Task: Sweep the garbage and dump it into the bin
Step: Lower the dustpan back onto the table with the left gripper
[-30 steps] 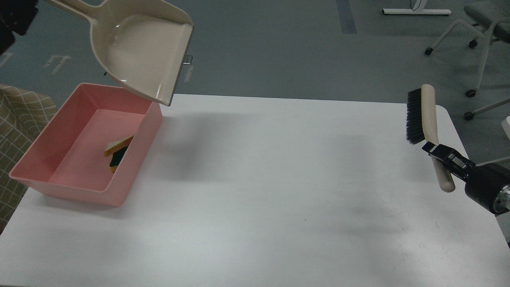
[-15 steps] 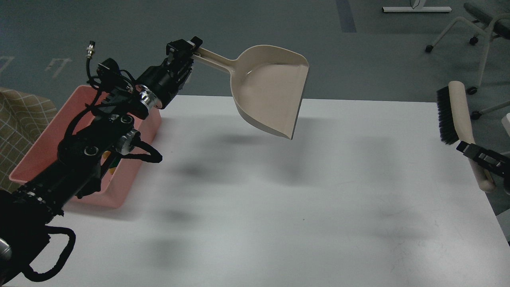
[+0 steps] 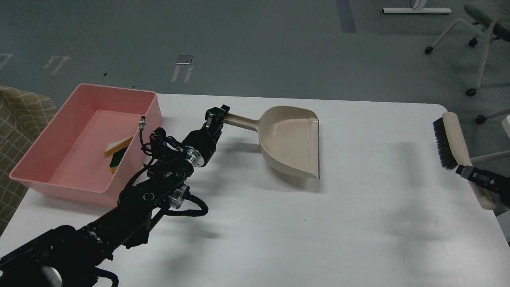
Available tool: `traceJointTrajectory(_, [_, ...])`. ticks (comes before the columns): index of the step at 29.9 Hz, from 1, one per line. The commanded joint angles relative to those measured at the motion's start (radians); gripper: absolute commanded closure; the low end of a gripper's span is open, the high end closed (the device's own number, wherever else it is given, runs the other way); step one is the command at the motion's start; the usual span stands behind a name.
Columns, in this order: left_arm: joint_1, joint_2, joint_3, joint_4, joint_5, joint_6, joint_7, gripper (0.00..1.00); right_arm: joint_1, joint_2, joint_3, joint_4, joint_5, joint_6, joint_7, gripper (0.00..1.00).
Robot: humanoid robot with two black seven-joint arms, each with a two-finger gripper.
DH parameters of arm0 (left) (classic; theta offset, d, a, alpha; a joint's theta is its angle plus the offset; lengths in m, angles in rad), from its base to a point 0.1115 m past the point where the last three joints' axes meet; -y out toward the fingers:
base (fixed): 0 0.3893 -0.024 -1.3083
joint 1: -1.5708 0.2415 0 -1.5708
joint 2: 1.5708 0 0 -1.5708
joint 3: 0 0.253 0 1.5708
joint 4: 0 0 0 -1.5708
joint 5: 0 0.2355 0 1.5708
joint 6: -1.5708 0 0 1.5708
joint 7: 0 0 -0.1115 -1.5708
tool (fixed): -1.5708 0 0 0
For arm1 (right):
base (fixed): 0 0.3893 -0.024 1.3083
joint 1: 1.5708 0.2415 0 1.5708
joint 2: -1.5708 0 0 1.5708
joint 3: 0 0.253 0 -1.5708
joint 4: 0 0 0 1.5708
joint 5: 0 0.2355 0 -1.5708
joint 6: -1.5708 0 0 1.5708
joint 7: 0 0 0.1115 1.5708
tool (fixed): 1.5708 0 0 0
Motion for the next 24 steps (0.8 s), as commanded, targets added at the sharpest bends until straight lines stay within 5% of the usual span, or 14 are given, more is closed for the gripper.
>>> traceJointTrajectory(1, [0.037, 0.012, 0.001, -0.024, -0.008, 0.012, -0.001, 1.0, 0.071, -0.001, -0.074, -0.001, 0.0, 0.0, 0.0, 0.94])
traceJointTrajectory(19, [0.037, 0.025, 0.001, -0.033, -0.014, 0.008, -0.001, 1.0, 0.125, 0.008, -0.218, -0.008, -0.031, 0.0, 0.0, 0.89])
traceJointTrajectory(24, [0.039, 0.052, 0.001, -0.093, -0.021, 0.008, 0.015, 0.67, 0.125, 0.015, -0.221, -0.009, -0.032, 0.0, -0.002, 0.75])
